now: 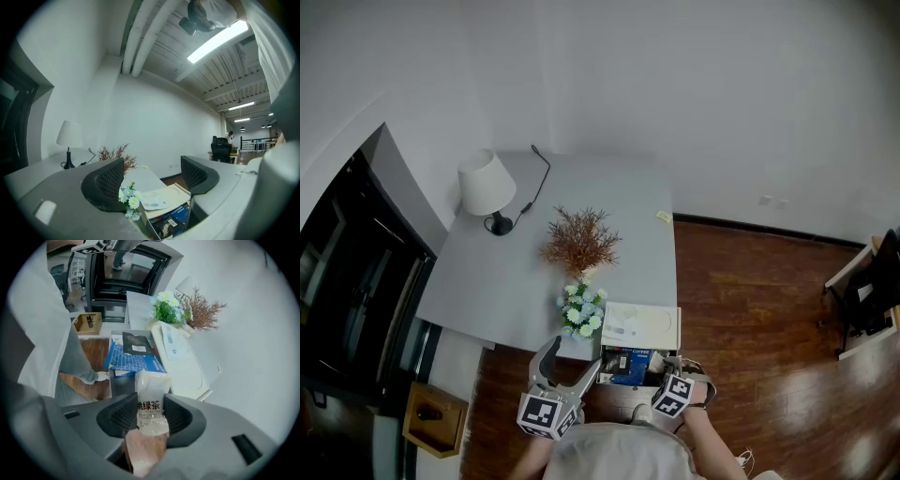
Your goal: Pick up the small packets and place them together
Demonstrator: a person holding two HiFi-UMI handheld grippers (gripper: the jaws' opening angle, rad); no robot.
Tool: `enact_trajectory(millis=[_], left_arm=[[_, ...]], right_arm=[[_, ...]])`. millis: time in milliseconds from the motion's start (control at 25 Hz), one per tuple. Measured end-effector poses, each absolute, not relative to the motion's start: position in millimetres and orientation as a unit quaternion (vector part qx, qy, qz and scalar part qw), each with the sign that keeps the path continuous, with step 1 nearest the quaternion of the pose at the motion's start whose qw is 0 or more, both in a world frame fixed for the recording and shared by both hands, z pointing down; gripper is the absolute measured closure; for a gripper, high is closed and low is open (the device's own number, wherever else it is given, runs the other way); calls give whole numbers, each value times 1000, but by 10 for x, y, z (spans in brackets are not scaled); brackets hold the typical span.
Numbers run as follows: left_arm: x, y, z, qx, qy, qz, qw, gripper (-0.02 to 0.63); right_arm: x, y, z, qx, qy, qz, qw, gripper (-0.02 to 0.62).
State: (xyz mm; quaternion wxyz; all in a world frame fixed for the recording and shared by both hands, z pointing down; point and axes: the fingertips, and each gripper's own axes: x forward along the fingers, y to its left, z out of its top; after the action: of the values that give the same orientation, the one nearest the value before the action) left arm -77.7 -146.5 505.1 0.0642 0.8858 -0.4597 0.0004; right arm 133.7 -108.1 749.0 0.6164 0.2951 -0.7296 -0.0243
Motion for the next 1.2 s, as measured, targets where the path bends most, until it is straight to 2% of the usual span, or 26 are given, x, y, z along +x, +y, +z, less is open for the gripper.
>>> enact_trajectory(millis=[400,680,920,1040,1080,1120,1160,1200], left_arm=[[-735,-1439,5036,889,-453,3,62,241],[-789,-1400,5022,884,-464,14,55,241],[-962,-1374,5027,869,-491,15,56,241],[-1015,-1369,5032,864,-500,12,58,242],[-1015,-1369,5030,864,-500,12,57,241],[-1010,-1370,5026,865,-499,12,56,242],[-1004,-1373,5022,866,-497,12,56,241],[-1000,-1377,5018,866,-497,11,56,242]], right_arm=[[1307,-1536,6966,296,-800,-18,521,410],[1278,-2126,7302,174,-792,-39,583,397],[1305,-2294,7467,164,-789,0,592,377],[1307,-2303,7496,160,-791,-2,591,331],[1312,-2295,7510,158,-792,-1,590,284],[1316,-2288,7510,159,-794,1,587,182],[1315,-2289,7477,165,-798,2,580,141],[1307,-2302,7402,177,-804,-3,567,140]])
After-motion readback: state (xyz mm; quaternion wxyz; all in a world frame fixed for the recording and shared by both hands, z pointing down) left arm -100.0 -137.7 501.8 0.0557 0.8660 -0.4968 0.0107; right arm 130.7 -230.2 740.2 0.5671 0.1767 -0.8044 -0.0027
